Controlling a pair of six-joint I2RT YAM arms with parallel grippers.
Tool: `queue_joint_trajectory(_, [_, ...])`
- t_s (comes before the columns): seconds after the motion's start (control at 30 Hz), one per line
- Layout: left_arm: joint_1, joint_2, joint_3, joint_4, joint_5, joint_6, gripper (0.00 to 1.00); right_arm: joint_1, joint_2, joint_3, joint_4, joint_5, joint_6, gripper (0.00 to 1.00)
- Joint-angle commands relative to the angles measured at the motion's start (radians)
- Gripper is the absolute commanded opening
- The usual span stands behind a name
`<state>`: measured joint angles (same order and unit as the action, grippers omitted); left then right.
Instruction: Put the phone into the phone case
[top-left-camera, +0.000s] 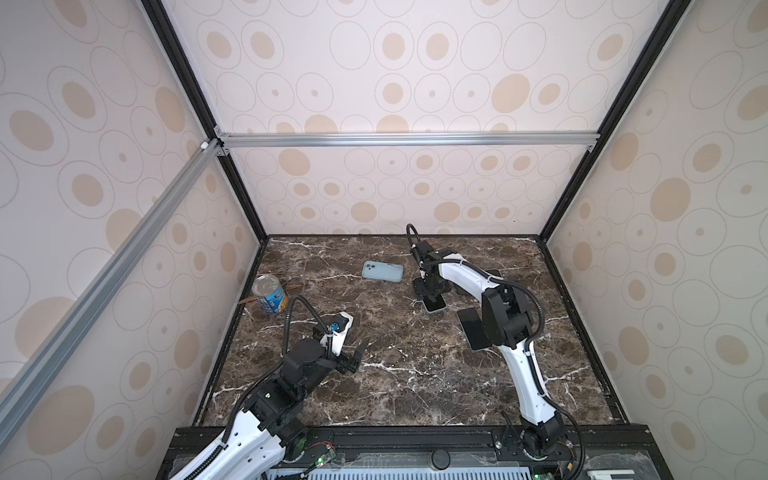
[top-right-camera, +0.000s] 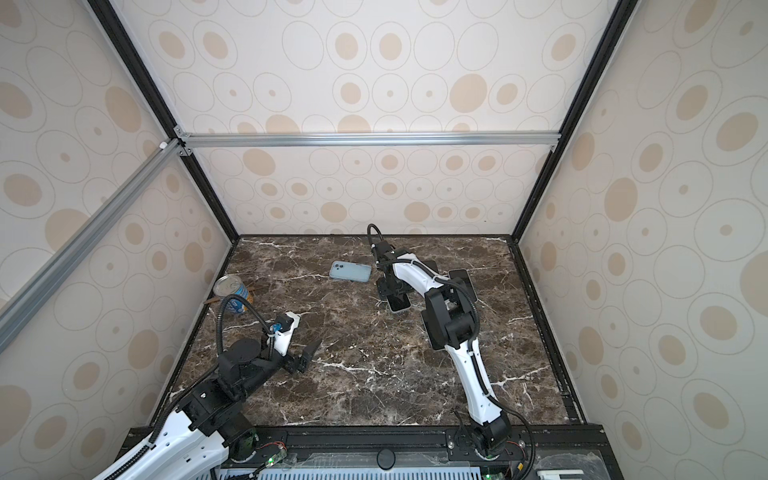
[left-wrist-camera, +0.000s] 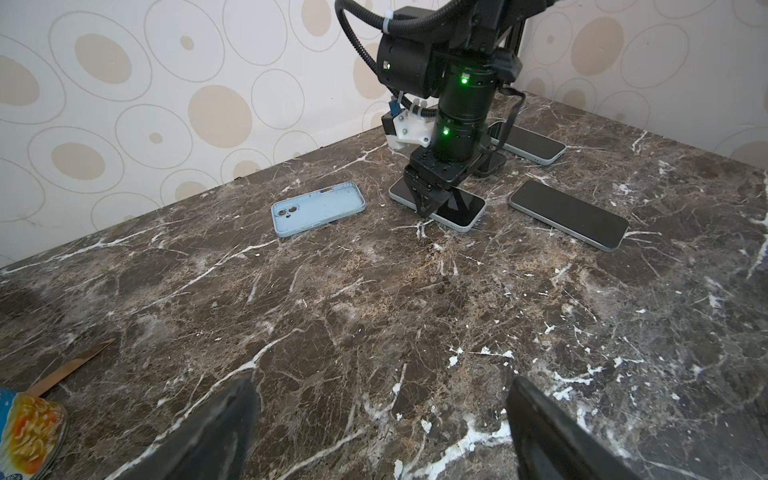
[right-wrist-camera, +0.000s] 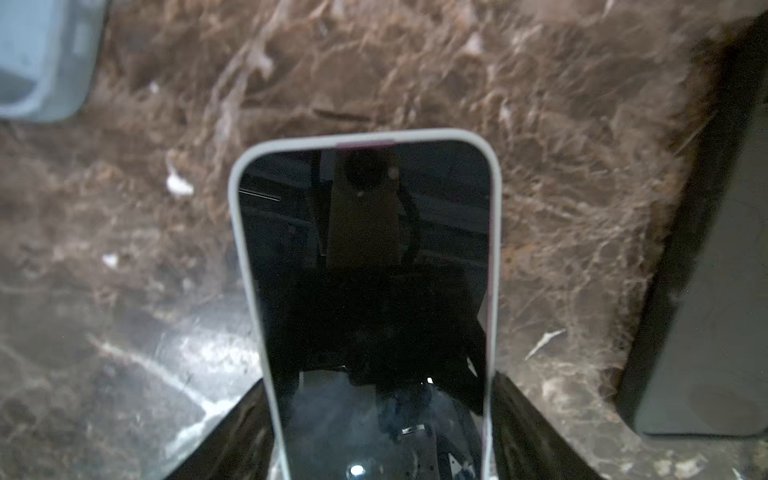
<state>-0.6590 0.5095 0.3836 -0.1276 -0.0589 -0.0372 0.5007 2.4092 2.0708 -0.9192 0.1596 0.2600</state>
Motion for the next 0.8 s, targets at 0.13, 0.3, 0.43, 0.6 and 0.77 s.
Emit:
queue_joint_trajectory(0.13, [0.006,-0.005,0.015,0.019,-0.014,0.008,0.94,-0.044,0.125,0.166,-0.094,0.014,0.103,0.63])
queue_joint_trajectory(0.3, [0.006,-0.008,0.017,0.017,-0.019,0.005,0.94,-0.065,0.156,0.218,-0.094,-0.036,0.124,0.64])
queue_joint_trajectory(0.43, [0.006,-0.008,0.018,0.015,-0.021,0.005,0.94,-0.080,0.156,0.219,-0.078,-0.064,0.142,0.66])
queue_joint_trajectory(0.6, [0.007,-0.010,0.020,0.013,-0.025,0.002,0.94,-0.081,0.141,0.265,-0.082,-0.084,0.127,0.75])
queue_joint_trajectory(0.77, [0.006,-0.020,0.020,0.013,-0.027,0.000,0.94,-0.080,0.087,0.265,-0.083,-0.071,0.124,0.84])
